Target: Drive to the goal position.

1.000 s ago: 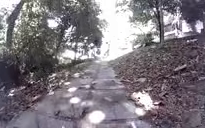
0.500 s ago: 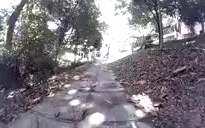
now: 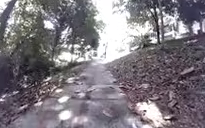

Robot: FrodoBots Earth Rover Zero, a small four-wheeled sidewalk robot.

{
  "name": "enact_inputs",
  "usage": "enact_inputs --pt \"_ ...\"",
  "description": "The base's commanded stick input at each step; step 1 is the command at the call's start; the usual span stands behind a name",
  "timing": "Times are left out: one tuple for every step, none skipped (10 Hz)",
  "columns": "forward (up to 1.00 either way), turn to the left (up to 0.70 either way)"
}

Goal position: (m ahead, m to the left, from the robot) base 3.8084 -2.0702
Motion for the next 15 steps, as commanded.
enact_inputs --pt "0.5 0.0" --pt "0.5 0.0" --pt "0.5 0.0" --pt "0.5 0.0" --pt "0.5 0.0" --pt "0.5 0.0" --pt "0.5 0.0" --pt "0.5 0.0" --pt "0.5 0.0" --pt "0.5 -0.17" --pt "0.5 -0.34" --pt "0.5 -0.5" --pt "0.5 -0.5" --pt "0.5 -0.5" --pt "0.5 -0.5"
